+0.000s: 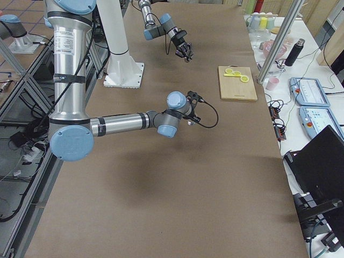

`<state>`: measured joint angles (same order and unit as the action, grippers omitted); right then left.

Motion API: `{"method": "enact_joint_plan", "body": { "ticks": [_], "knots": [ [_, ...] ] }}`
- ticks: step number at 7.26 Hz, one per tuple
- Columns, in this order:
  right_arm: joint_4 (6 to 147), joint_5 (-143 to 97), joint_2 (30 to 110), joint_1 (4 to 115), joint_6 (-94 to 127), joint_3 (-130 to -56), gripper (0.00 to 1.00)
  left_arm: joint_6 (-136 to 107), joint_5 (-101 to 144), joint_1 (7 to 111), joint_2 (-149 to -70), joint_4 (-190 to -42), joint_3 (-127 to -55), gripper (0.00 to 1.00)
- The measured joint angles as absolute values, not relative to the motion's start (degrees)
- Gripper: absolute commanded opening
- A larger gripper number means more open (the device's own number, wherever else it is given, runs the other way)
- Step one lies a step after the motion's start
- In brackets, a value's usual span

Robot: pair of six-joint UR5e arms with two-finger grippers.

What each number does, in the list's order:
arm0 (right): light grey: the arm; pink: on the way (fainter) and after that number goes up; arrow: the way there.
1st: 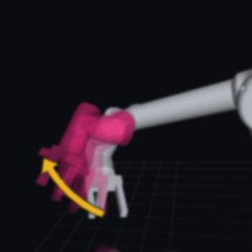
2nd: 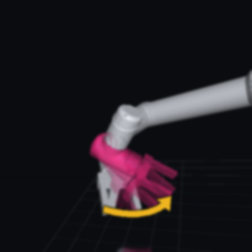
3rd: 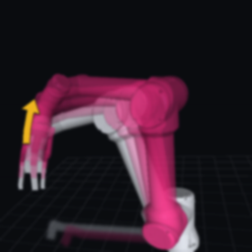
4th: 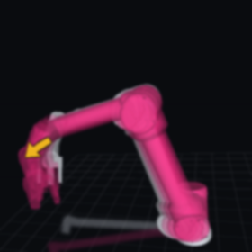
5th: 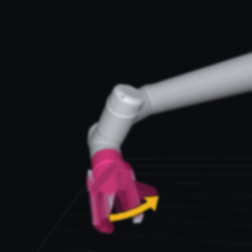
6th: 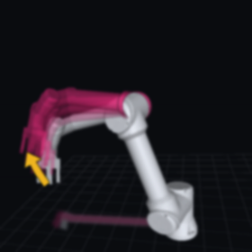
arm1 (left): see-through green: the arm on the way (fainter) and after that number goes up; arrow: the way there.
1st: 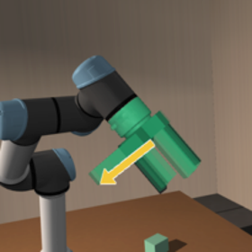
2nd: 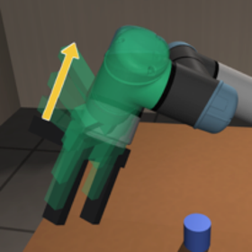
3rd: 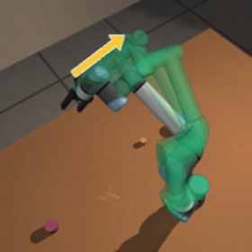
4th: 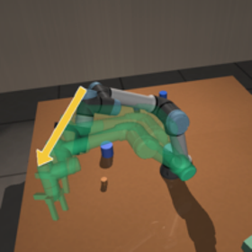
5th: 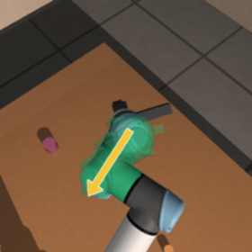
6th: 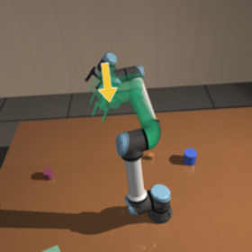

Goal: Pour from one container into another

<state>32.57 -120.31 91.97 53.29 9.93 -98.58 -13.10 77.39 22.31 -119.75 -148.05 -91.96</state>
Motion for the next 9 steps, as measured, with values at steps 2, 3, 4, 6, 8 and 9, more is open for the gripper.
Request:
{"method": "enact_joint_plan", "body": {
  "ticks": [2,3,4,6,8,9],
  "knots": [
    [37.74,-121.23,89.26,53.75,5.82,-101.72,0.00,-7.88,85.28,24.81,-123.23,-151.81,-86.95,0.00],
    [38.42,-122.21,88.52,53.80,5.12,-102.15,0.00,-5.76,87.32,25.35,-124.50,-152.28,-85.23,0.00],
    [39.49,-122.80,87.81,53.79,4.87,-102.73,0.00,-3.78,89.47,25.78,-126.09,-152.48,-83.45,0.00],
    [46.53,-122.89,85.23,53.44,4.74,-105.59,0.00,-0.85,94.99,26.50,-128.06,-152.90,-81.22,0.00],
    [52.09,-122.41,83.25,52.23,4.65,-107.83,0.00,0.71,99.65,26.62,-129.21,-156.32,-77.99,0.00],
    [53.14,-122.17,82.84,51.42,4.61,-108.24,0.00,0.93,100.77,26.63,-129.63,-158.11,-76.41,0.00]
  ]
}}
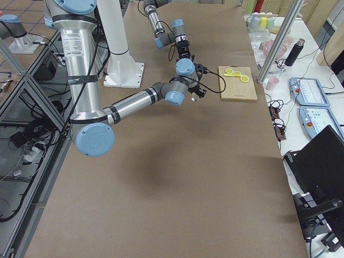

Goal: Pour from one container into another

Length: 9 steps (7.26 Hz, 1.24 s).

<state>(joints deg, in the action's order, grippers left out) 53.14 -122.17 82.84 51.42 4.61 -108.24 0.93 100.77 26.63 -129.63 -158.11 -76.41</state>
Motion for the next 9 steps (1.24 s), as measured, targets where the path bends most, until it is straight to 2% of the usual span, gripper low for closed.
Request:
{"method": "enact_joint_plan", "body": {
  "ticks": [2,6,9],
  "knots": [
    [55.42,-120.74,82.36,48.97,4.63,-109.83,0.00,1.15,102.04,26.72,-130.16,-159.40,-75.15,0.00],
    [74.36,-117.31,75.19,42.85,4.69,-115.40,0.00,0.95,102.39,27.05,-130.99,-159.78,-73.82,0.00],
    [75.85,-116.38,71.96,39.71,4.58,-114.83,0.00,0.88,102.39,27.02,-132.21,-159.81,-72.50,0.00]
  ]
}}
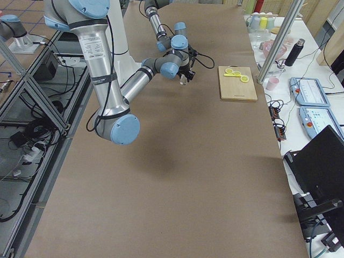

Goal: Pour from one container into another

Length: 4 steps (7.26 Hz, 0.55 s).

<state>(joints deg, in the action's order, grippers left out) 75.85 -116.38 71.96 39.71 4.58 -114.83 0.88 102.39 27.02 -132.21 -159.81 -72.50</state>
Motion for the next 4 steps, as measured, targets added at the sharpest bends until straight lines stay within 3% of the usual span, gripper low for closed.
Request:
{"method": "enact_joint_plan", "body": {
  "ticks": [4],
  "knots": [
    [76.01,-115.95,69.74,39.06,0.13,-113.59,0.00,0.76,102.39,26.98,-133.81,-159.87,-70.92,0.00]
  ]
}}
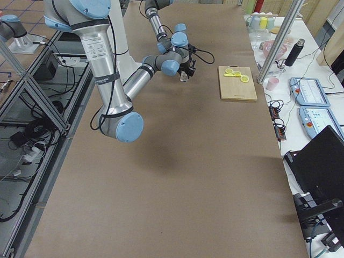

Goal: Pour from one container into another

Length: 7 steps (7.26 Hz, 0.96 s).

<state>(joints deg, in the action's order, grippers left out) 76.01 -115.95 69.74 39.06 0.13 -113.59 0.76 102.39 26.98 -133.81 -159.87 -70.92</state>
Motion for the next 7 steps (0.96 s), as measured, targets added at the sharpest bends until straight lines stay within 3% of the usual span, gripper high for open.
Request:
{"method": "enact_joint_plan", "body": {
  "ticks": [7],
  "knots": [
    [85.69,-115.57,62.31,38.97,-0.35,-110.34,0.00,0.70,102.39,26.98,-134.92,-159.96,-70.50,0.00]
  ]
}}
